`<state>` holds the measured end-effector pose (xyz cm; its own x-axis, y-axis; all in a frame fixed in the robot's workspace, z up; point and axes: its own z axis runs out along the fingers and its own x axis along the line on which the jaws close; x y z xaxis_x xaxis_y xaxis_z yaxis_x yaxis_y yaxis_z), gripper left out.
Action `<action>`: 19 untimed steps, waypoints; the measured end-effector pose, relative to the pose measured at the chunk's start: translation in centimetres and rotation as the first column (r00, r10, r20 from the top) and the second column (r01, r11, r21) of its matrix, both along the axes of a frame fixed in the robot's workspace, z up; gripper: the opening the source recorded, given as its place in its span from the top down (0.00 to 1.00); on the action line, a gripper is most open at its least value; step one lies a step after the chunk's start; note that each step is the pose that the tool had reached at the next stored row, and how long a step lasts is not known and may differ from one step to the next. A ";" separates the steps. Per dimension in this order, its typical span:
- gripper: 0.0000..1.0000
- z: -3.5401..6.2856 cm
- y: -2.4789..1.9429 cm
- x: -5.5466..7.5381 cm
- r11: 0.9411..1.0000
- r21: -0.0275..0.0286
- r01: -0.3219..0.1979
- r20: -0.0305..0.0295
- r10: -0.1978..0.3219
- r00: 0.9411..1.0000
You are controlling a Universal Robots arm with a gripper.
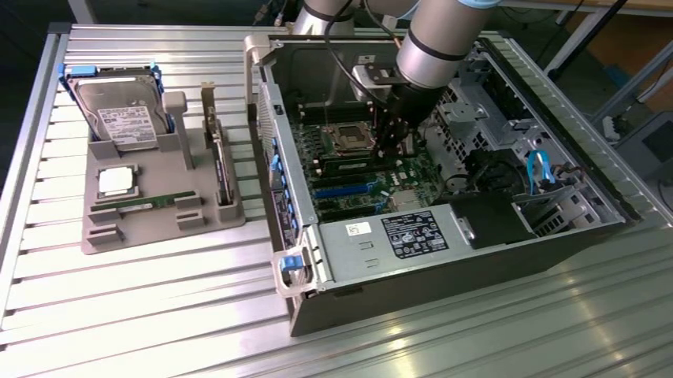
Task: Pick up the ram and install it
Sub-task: 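Insert the ram into the slot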
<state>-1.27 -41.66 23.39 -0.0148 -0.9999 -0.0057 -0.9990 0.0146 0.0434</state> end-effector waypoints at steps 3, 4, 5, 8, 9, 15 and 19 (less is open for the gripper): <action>0.87 0.00 0.00 0.0 1.000 0.000 0.000 0.000 0.000 1.000; 0.81 0.00 0.00 0.0 1.000 0.000 0.000 0.000 0.000 1.000; 0.81 0.00 0.00 0.0 1.000 0.000 0.000 0.000 0.000 1.000; 0.81 0.00 0.00 0.0 1.000 0.000 0.000 0.000 0.000 1.000; 0.81 0.00 0.00 0.0 1.000 0.000 0.000 0.000 0.000 1.000; 0.81 0.34 0.00 0.0 1.000 0.000 0.000 0.000 0.000 1.000; 0.81 1.25 0.00 0.0 1.000 0.000 0.000 0.000 0.000 1.000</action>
<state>-1.25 -41.66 24.64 -0.0148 -0.9999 -0.0058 -0.9990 0.0145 0.0434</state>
